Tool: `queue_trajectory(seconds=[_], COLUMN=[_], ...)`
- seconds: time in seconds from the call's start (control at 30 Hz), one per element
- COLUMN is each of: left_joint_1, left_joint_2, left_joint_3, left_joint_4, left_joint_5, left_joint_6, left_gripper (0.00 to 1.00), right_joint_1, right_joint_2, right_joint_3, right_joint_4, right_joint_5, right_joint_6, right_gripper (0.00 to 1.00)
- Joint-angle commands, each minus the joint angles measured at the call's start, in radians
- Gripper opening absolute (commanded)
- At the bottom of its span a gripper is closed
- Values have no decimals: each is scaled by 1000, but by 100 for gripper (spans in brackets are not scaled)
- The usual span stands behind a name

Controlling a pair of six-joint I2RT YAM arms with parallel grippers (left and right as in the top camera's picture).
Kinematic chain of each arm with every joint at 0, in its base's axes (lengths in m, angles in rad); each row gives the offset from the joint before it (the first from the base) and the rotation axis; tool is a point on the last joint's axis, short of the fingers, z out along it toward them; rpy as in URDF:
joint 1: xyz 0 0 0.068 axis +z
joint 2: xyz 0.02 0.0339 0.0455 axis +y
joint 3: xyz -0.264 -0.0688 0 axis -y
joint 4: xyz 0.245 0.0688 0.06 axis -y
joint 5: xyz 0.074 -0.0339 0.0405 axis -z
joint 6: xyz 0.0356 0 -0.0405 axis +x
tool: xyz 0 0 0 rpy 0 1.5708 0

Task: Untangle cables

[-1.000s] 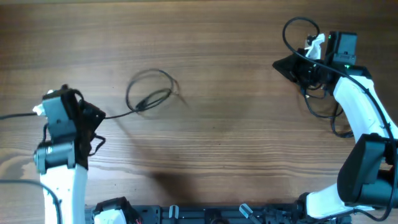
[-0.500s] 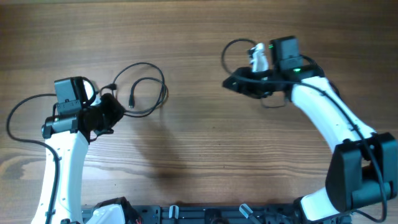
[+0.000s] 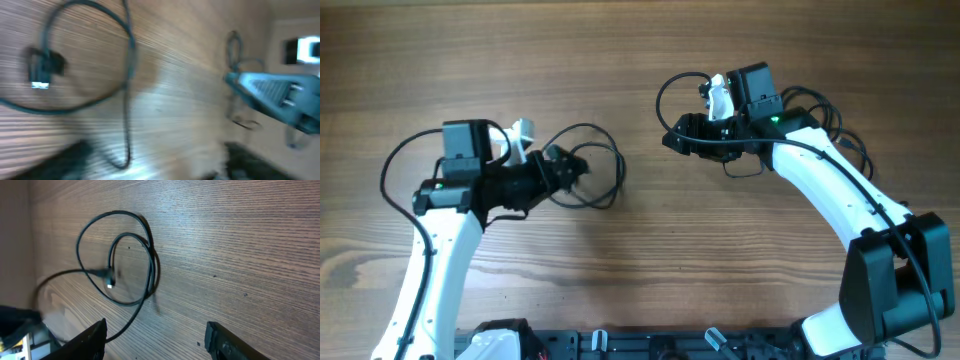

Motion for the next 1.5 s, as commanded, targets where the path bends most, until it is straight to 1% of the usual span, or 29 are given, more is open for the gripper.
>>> queue_trajectory(seconds=[0.0, 0.07, 0.13, 0.2, 0.33, 0.4, 0.5, 0.6, 0.7, 0.77, 0.8, 0.83, 0.9, 1.03, 1.13, 1.23, 1.27, 1.33, 1.4, 1.47], left_joint_1=[-10, -8, -8, -8, -8, -4, 45, 102, 151, 156, 154, 154, 155, 155, 155, 155, 154, 154, 154, 153], left_joint_2=[-2, -2, -2, -2, -2, -3, -4, -3, -2, -2, -2, -2, -2, -2, -2, -2, -2, -2, -2, -2], left_joint_3=[6, 6, 6, 6, 6, 6, 6, 6, 6, 6, 6, 6, 6, 6, 6, 6, 6, 6, 6, 5], left_joint_4=[0, 0, 4, 9, 14, 12, 21, 22, 8, -2, -8, -16, -21, -38, -42, -40, -39, -39, -39, -39], left_joint_5=[-262, -379, -412, -364, -157, -152, -173, -179, -234, -234, -234, -241, -253, -266, -279, -279, -279, -279, -279, -279], left_joint_6=[-19, -84, -120, -121, -27, -28, -36, -40, -66, -65, -65, -65, -65, -65, -65, -65, -65, -64, -58, -57], left_gripper=[100, 100, 100, 100, 100, 100, 100, 100, 100, 100, 100, 100, 100, 100, 100, 100, 100, 100, 100, 100], right_joint_1=[15, 41, 72, 111, 185, 226, 268, 285, 286, 286, 283, 270, 249, 194, 147, 103, 61, 24, -24, -61], right_joint_2=[9, 16, 27, 47, 111, 158, 239, 317, 416, 465, 478, 481, 468, 411, 334, 244, 183, 146, 119, 117], right_joint_3=[10, 10, 10, 10, 10, 10, 10, 10, 10, 10, 10, 10, 11, 11, 11, 11, 11, 11, 11, 11], right_joint_4=[29, 50, 73, 114, 210, 283, 393, 473, 540, 547, 546, 535, 510, 330, 205, 107, 45, -2, -46, -76], right_joint_5=[13, 13, 14, 14, 14, 15, 18, 36, 50, 51, 51, 60, 78, 237, 342, 451, 504, 549, 579, 620], right_joint_6=[-3, -3, -2, 1, 6, 26, 85, 163, 221, 229, 229, 237, 241, 291, 283, 214, 167, 136, 64, 32], right_gripper=[68, 69, 69, 69, 69, 70, 70, 70, 70, 67, 57, 42, 31, 26, 25, 27, 28, 31, 32, 33])
